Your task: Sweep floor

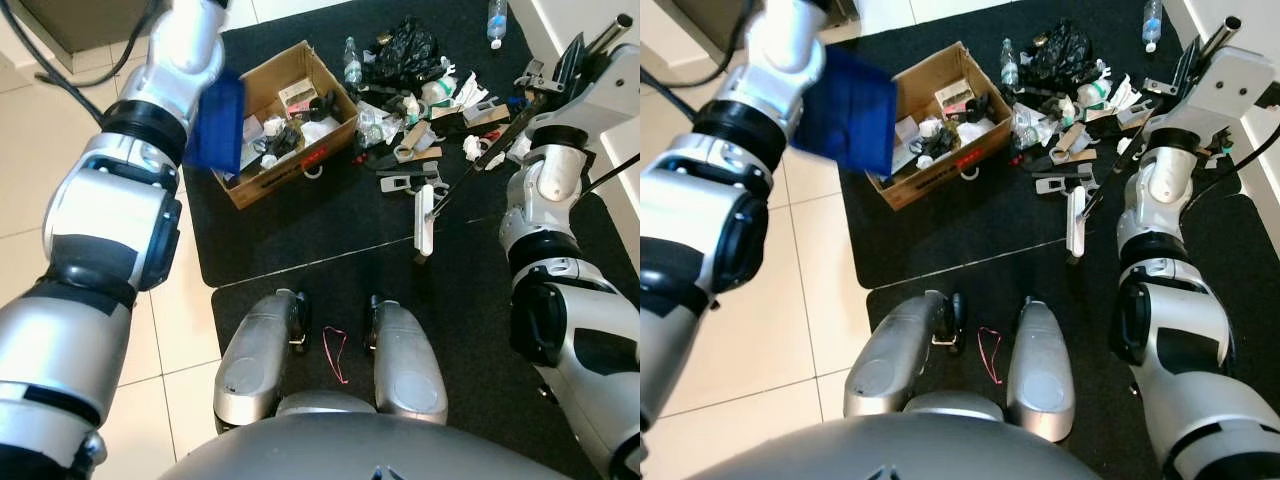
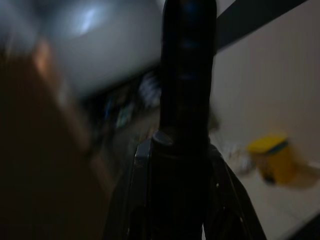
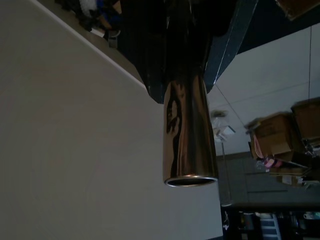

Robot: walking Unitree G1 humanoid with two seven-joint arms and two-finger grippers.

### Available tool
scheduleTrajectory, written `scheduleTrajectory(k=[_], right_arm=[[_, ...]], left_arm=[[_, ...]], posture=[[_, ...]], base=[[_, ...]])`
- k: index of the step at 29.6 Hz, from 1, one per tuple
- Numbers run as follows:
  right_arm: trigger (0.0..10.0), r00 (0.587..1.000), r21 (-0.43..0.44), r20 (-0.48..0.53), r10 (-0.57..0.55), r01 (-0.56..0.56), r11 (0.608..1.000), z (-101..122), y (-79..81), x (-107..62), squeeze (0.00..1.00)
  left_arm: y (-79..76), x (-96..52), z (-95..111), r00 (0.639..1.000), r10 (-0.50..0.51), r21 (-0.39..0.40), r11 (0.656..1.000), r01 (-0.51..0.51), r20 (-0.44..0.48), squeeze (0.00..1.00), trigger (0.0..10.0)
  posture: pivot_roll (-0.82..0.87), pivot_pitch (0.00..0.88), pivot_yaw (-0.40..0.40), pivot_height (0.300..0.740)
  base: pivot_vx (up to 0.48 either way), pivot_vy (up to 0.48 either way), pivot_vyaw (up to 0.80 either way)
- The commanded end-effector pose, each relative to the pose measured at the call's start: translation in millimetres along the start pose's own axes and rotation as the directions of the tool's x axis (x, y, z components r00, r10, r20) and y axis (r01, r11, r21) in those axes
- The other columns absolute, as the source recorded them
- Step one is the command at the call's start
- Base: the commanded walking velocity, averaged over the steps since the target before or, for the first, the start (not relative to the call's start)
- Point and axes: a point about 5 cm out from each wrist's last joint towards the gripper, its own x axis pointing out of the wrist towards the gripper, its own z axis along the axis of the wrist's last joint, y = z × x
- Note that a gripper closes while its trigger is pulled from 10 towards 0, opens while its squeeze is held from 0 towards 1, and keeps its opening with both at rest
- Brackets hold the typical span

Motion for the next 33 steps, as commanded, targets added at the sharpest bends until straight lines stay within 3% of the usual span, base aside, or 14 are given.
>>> scheduleTrajectory(k=[1, 2, 4, 5, 9, 16, 18, 19, 22, 25, 27, 33], right_arm=[[10.0, 1.0, -0.004, 0.021, -0.009, 0.009, 1.0, 1, -3.7, -1.8, 0.0], [10.0, 1.0, -0.004, 0.021, -0.009, 0.009, 1.0, 1, -3.7, -1.8, 0.0], [10.0, 1.0, -0.005, 0.02, -0.007, 0.007, 1.0, 1, -4.0, -2.2, 0.0], [10.0, 1.0, -0.005, 0.02, -0.007, 0.007, 1.0, 1, -4.0, -2.2, 0.0], [10.0, 1.0, -0.005, 0.017, -0.001, 0.001, 1.0, 0, -2.8, -2.1, 0.0], [10.0, 1.0, -0.003, 0.016, 0.002, -0.002, 1.0, 0, -1.8, -2.2, 0.0], [10.0, 1.0, 0.01, 0.0, 0.014, -0.014, 1.0, -3, 0.1, -4.0, 0.0], [10.0, 1.0, 0.01, 0.0, 0.014, -0.014, 1.0, -3, 0.1, -4.0, 0.0], [10.0, 0.997, 0.024, -0.076, 0.032, -0.031, 0.999, -12, 2.5, -7.2, 0.0], [10.0, 0.99, 0.002, -0.125, 0.058, -0.058, 0.998, -18, 5.0, -9.9, 0.0], [10.0, 0.976, 0.03, -0.2, 0.081, -0.077, 0.997, -28, 9.9, -15.6, 0.0], [10.0, 0.96, 0.037, -0.264, 0.095, -0.088, 0.995, -37, 15.2, -22.2, 0.0]], left_arm=[[17.9, -1.1, -16, 0.972, 0.157, -0.168, 0.968, -0.186, -0.175, 0.0, 10.0], [17.9, -1.1, -16, 0.972, 0.157, -0.168, 0.968, -0.186, -0.175, 0.0, 10.0], [33.0, 1.2, -18, 0.942, 0.243, -0.237, 0.925, -0.297, -0.232, 0.0, 10.0], [33.0, 1.2, -18, 0.942, 0.243, -0.237, 0.925, -0.297, -0.232, 0.0, 10.0], [53.6, 4.6, -20, 0.898, 0.306, -0.366, 0.834, -0.413, -0.317, 0.0, 10.0], [55.1, 3.0, -21, 0.908, 0.28, -0.387, 0.835, -0.391, -0.311, 0.0, 10.0], [35.0, -7.0, -24, 0.958, 0.133, -0.479, 0.843, -0.243, -0.253, 0.0, 10.0], [35.0, -7.0, -24, 0.958, 0.133, -0.479, 0.843, -0.243, -0.253, 0.0, 10.0], [2.1, -28.8, -22, 0.986, -0.043, -0.595, 0.802, -0.06, -0.158, 0.0, 10.0], [-9.1, -39.8, -21, 0.988, -0.094, -0.595, 0.804, 0.003, -0.122, 0.0, 10.0], [-28.5, -57.9, -20, 0.981, -0.173, -0.574, 0.814, 0.09, -0.091, 0.0, 10.0], [-45.6, -79.5, -16, 0.965, -0.257, -0.532, 0.825, 0.194, -0.047, 0.0, 10.0]], posture=[[0.13, 0.136, 0.06, 0.74], [0.13, 0.136, 0.06, 0.74], [0.13, 0.134, 0.059, 0.74], [0.13, 0.134, 0.059, 0.74], [0.13, 0.13, 0.061, 0.74], [0.14, 0.127, 0.06, 0.74], [0.14, 0.127, 0.055, 0.74], [0.14, 0.127, 0.055, 0.74], [0.14, 0.126, 0.052, 0.74], [0.14, 0.127, 0.051, 0.74], [0.14, 0.13, 0.047, 0.74], [0.14, 0.128, 0.045, 0.74]], base=[[0.0, 0.0, 0.0], [0.0, 0.0, 0.0], [0.0, 0.0, 0.0], [0.0, 0.0, 0.0], [0.0, 0.0, 0.0], [0.0, 0.0, 0.0], [0.0, 0.0, 0.0], [0.0, 0.0, 0.0], [0.0, 0.0, 0.0], [0.0, 0.0, 0.0], [0.0, 0.0, 0.0], [0.0, 0.0, 0.0]])
